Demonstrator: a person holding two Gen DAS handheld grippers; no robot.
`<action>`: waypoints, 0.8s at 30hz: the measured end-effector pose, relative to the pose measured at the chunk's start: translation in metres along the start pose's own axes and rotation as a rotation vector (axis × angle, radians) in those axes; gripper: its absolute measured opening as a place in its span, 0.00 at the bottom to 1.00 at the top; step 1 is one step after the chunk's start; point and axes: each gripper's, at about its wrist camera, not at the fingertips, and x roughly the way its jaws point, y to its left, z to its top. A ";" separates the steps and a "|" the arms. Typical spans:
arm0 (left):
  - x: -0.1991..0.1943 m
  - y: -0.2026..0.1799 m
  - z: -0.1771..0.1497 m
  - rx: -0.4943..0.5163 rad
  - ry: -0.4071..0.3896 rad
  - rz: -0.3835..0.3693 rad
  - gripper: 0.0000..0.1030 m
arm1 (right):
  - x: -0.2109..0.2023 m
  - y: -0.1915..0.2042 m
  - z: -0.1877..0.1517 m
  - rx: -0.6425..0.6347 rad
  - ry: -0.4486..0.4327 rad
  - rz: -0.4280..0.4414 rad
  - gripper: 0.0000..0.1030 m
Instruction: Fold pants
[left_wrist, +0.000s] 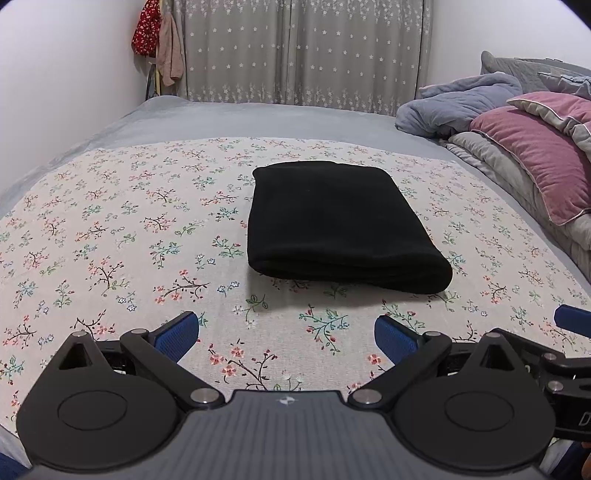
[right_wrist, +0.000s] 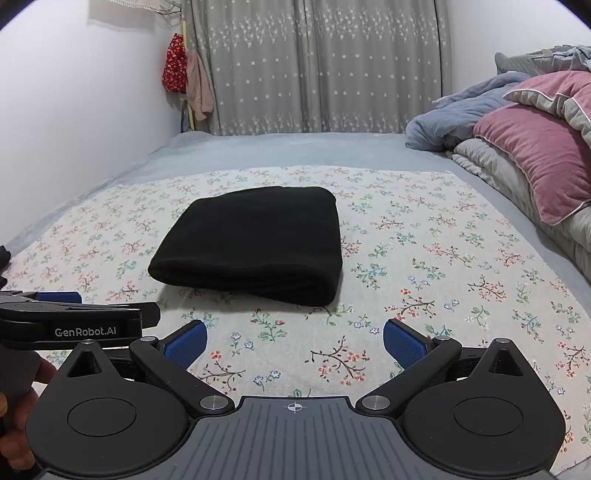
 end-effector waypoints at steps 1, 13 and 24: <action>0.000 0.000 0.000 0.001 -0.001 -0.001 1.00 | 0.000 0.000 0.000 0.000 0.001 0.001 1.00; 0.000 -0.003 -0.001 0.016 -0.007 0.013 1.00 | 0.001 0.000 -0.001 -0.004 0.000 0.008 1.00; 0.001 -0.006 -0.002 0.014 0.000 0.007 1.00 | 0.001 -0.001 -0.001 0.000 0.003 0.009 1.00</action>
